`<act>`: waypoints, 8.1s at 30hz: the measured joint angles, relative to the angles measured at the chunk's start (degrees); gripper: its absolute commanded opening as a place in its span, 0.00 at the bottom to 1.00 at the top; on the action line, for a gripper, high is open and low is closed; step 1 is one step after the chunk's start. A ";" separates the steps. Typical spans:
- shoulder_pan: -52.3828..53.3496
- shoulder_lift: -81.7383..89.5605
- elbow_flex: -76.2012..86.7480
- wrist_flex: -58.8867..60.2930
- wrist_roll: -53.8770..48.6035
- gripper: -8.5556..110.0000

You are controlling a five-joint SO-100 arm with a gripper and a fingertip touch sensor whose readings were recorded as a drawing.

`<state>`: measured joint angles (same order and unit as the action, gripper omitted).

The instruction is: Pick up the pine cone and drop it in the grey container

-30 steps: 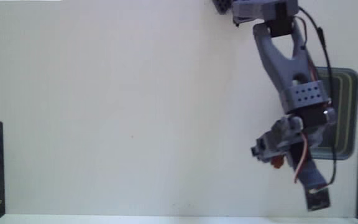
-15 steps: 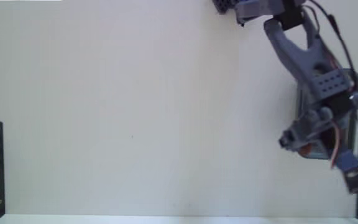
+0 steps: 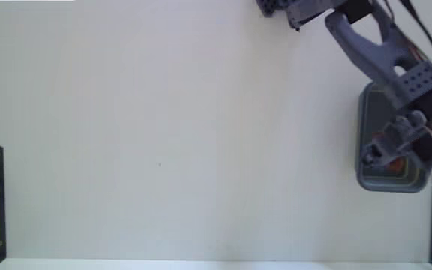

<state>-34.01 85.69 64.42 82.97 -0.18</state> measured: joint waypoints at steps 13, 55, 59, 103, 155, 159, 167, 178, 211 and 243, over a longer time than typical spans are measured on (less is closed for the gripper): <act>-2.11 2.55 0.88 -0.79 0.00 0.48; -2.20 2.55 0.88 -0.79 -0.09 1.00; -2.20 2.55 0.88 -0.79 -0.09 1.00; -2.20 2.64 1.49 -0.79 -0.09 1.00; 21.18 36.12 33.93 -0.70 -0.09 1.00; 23.55 39.46 36.91 -0.79 0.00 1.00; 27.51 45.26 42.63 -0.79 0.09 1.00; 32.34 50.89 47.81 -0.79 0.00 1.00; 33.40 54.23 49.83 -0.79 -0.09 1.00; 33.40 54.23 49.83 -0.79 -0.09 1.00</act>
<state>-0.62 139.92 114.26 82.18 -0.26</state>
